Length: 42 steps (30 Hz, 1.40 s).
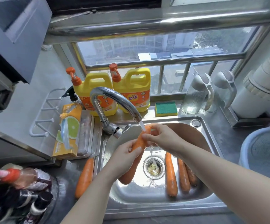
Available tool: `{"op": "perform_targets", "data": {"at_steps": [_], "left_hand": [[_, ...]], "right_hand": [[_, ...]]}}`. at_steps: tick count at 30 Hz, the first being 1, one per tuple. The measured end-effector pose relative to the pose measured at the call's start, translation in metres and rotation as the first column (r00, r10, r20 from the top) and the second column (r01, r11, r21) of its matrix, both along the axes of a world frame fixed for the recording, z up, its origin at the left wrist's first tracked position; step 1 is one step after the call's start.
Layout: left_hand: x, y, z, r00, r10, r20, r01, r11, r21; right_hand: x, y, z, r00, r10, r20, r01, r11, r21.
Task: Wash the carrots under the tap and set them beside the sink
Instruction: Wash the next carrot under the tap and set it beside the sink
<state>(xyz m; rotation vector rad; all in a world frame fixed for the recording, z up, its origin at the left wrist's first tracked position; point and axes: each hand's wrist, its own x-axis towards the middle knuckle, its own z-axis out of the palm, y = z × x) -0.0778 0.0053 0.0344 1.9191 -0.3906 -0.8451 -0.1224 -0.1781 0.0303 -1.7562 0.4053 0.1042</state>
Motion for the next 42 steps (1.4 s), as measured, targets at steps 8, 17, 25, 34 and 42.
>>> {"op": "perform_targets", "data": {"at_steps": [8, 17, 25, 34, 42], "left_hand": [[0.002, -0.017, -0.003, 0.992, 0.020, 0.124, -0.025, 0.999, 0.037], [0.009, -0.030, -0.009, 0.996, 0.091, 0.010, -0.091, 0.996, -0.027], [0.019, -0.028, 0.002, 0.993, 0.055, -0.108, -0.070, 0.989, -0.133], [0.021, -0.029, 0.001, 0.999, -0.003, -0.047, -0.003, 0.992, -0.125], [0.023, -0.031, 0.004, 0.977, 0.018, -0.211, -0.063, 0.976, -0.209]], "right_hand": [[0.009, 0.003, 0.010, 0.989, -0.148, 0.007, 0.148, 0.984, -0.096], [0.002, -0.009, 0.012, 0.997, -0.069, -0.024, 0.067, 0.993, -0.101], [0.012, -0.007, 0.020, 0.990, -0.139, 0.019, 0.140, 0.970, -0.199], [0.012, -0.011, 0.023, 0.989, -0.143, 0.047, 0.150, 0.961, -0.231], [0.014, -0.015, 0.027, 0.990, -0.128, 0.053, 0.137, 0.956, -0.258]]}}
